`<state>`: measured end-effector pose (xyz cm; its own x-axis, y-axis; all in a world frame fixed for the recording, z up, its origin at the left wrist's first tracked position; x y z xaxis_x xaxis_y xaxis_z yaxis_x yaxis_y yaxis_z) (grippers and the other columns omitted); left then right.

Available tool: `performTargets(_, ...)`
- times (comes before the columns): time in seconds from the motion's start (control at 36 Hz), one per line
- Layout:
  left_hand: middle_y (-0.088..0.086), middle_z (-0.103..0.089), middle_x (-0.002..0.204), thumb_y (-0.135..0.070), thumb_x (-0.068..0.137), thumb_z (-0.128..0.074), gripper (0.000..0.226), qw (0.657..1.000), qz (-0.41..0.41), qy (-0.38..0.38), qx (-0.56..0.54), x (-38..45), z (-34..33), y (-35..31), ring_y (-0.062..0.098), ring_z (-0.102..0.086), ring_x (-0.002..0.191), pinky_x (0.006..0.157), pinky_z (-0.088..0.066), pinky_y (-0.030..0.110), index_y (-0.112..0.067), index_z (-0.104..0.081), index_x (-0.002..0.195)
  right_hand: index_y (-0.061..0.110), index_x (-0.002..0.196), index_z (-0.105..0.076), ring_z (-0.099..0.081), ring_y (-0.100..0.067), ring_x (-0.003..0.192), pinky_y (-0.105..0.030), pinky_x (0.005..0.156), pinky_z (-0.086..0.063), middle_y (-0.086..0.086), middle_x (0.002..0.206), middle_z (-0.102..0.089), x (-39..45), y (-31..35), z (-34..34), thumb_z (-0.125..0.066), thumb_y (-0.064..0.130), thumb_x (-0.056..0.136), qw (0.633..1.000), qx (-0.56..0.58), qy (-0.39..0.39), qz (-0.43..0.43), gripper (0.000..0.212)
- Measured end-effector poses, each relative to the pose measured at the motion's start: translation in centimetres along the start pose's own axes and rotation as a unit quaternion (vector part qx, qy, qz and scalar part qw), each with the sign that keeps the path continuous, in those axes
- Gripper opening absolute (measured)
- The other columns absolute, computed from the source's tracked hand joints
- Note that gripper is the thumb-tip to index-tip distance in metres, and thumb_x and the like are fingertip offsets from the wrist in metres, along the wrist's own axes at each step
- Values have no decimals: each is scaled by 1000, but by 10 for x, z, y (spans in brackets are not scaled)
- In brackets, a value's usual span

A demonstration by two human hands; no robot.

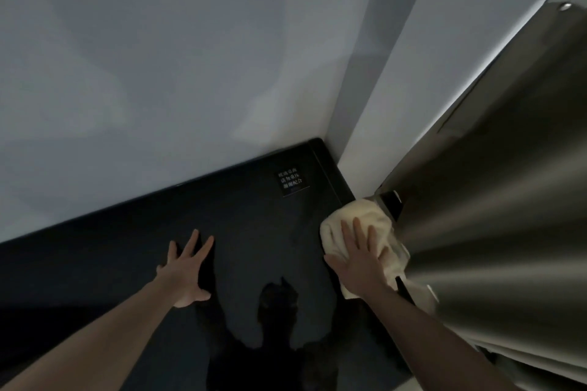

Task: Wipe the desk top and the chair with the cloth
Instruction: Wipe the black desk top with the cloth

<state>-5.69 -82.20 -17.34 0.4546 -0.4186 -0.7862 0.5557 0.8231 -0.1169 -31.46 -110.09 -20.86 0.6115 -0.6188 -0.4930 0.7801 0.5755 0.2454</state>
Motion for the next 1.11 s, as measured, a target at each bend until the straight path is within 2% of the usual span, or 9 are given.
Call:
performTargets(0.06, -11, 36, 160, -38, 83, -80, 123, 1000, -6, -8, -4, 3, -4, 3, 40, 22, 151, 117, -19, 68, -44, 20, 155, 34, 154, 23, 26, -33, 151, -65, 119, 5, 7, 163, 29, 26, 15, 8, -22, 77, 93, 1000, -8, 10, 9, 87)
performTargets(0.14, -13, 38, 158, -32, 83, -81, 124, 1000, -13, -14, -24, 8, -9, 6, 39, 27, 149, 116, -15, 70, -44, 19, 155, 33, 158, 16, 24, -33, 151, -65, 118, 6, 5, 166, 25, 62, 38, 21, -15, 81, 87, 1000, -17, 5, 23, 91)
performTargets(0.25, -15, 41, 156, -27, 83, -82, 125, 999, -16, -19, -39, 15, -13, 11, 38, 32, 146, 116, -11, 70, -46, 20, 153, 34, 160, 9, 20, -34, 152, -66, 117, 3, 5, 168, 20, 113, 68, 42, -37, 64, 100, 999, -9, 0, 40, 82)
performTargets(0.53, -18, 45, 153, -23, 80, -84, 131, 999, -11, -29, -40, 24, -14, 10, 40, 35, 143, 114, -11, 73, -49, 23, 151, 38, 161, 0, 13, -30, 154, -66, 117, -3, 8, 169, 14, 182, 107, 67, -36, 63, 101, 999, 19, -34, 18, 75)
performTargets(0.69, -19, 45, 152, -22, 78, -86, 133, 998, -7, -32, -51, 23, -12, 8, 40, 37, 142, 113, -9, 76, -50, 21, 152, 40, 160, -11, 0, -28, 155, -63, 116, -18, 11, 169, 2, 155, 78, 60, -37, 57, 103, 997, 29, -74, 24, 65)
performTargets(0.89, -17, 38, 157, -26, 79, -85, 128, 998, -28, -27, -44, 15, -9, 10, 41, 33, 145, 112, -10, 76, -47, 16, 155, 38, 161, -10, 2, -32, 155, -62, 120, -10, 5, 170, 1, 70, 44, 18, -37, 49, 105, 991, 63, -97, -69, 63)
performTargets(0.97, -16, 30, 162, -33, 82, -83, 121, 998, -64, -20, -13, 6, -8, 24, 38, 28, 149, 117, -11, 69, -42, 11, 158, 40, 160, -7, 6, -28, 155, -65, 118, -3, 8, 170, 4, 28, 45, -6, -32, 50, 106, 987, 61, -96, -116, 60)
performTargets(1.06, -11, 22, 166, -39, 84, -79, 113, 994, -106, -13, 20, -13, -16, 57, 29, 18, 153, 124, -13, 53, -36, 4, 161, 42, 160, -3, 9, -26, 155, -66, 118, 0, 10, 169, 7, -18, 63, -35, -30, 49, 107, 981, 78, -89, -156, 59)
performTargets(1.11, -9, 19, 167, -44, 86, -76, 109, 992, -120, -20, 34, -31, -28, 86, 26, 13, 155, 126, -12, 48, -35, 3, 161, 43, 160, -4, 10, -27, 155, -67, 119, 0, 11, 169, 8, -48, 79, -57, -31, 48, 107, 977, 93, -87, -168, 60)
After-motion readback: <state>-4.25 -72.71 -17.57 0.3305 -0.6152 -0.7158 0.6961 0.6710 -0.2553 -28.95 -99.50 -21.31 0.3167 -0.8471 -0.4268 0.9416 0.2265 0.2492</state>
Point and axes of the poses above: each hand's wrist, its own x-axis towards the middle knuckle, its own z-axis out of the back of the hand, y = z × x, the point moved 3 cm from there along x, towards the middle knuckle
